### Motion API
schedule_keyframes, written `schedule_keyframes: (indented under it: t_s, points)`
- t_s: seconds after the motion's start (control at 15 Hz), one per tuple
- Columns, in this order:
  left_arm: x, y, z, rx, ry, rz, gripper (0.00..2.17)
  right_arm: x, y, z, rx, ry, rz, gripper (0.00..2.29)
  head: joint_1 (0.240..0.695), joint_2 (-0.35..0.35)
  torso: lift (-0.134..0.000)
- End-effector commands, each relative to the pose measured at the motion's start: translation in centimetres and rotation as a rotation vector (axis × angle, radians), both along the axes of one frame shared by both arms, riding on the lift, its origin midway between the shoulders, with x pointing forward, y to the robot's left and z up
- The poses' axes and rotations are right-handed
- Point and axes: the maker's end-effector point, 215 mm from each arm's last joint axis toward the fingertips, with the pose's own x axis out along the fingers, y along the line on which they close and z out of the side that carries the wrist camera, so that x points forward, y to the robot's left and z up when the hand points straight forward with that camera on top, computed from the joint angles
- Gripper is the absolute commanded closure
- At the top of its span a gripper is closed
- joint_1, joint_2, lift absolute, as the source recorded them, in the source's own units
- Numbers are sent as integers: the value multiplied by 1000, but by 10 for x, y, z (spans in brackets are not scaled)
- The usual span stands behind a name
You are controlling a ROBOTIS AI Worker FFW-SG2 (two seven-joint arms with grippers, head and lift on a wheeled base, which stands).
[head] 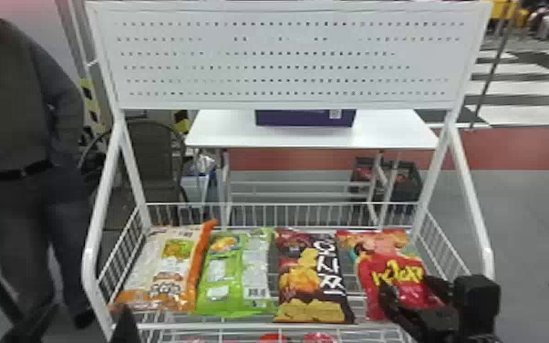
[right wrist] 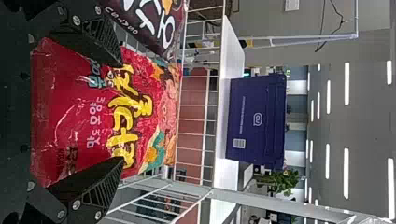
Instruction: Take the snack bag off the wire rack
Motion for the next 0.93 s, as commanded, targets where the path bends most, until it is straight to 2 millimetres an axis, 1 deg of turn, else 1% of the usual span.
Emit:
schedule_keyframes:
  t_s: [0.0, 0.07, 0.13, 0.2, 0.27, 0.33, 0.4, 0.6, 0.73, 0.87]
  points:
    - [0, 0, 1, 2, -2, -1, 188, -1, -1, -6, -6, 19, 0, 370, 499, 0, 0]
    - [-1, -1, 1, 3, 0, -6, 188, -1, -2, -6, 3, 24, -3, 606, 499, 0, 0]
    - [-1, -2, 3, 2, -5, -8, 188, -2, -4, -10, 12, 42, -9, 1214, 499, 0, 0]
    - [-1, -2, 3, 1, -5, -8, 188, -4, -6, -13, 21, 59, -14, 1696, 499, 0, 0]
    - [-2, -3, 3, 0, -4, -9, 188, -5, -6, -12, 35, 60, -7, 1831, 499, 0, 0]
    - [-2, -3, 3, 0, -4, -9, 188, -5, -6, -12, 40, 60, -6, 1959, 499, 0, 0]
    - [-2, -3, 3, -1, -4, -8, 188, -5, -6, -10, 42, 57, -7, 2020, 499, 0, 0]
    - [-2, -2, 3, 0, -5, -7, 191, -5, -3, -5, 55, 32, -4, 2074, 499, 0, 0]
    - [-2, -2, 4, 1, -5, -6, 188, -6, 0, 4, 68, 11, -1, 2074, 499, 0, 0]
    - [-2, 0, 4, 5, -6, -4, 188, -8, 2, 20, 101, -28, -3, 2074, 499, 0, 0]
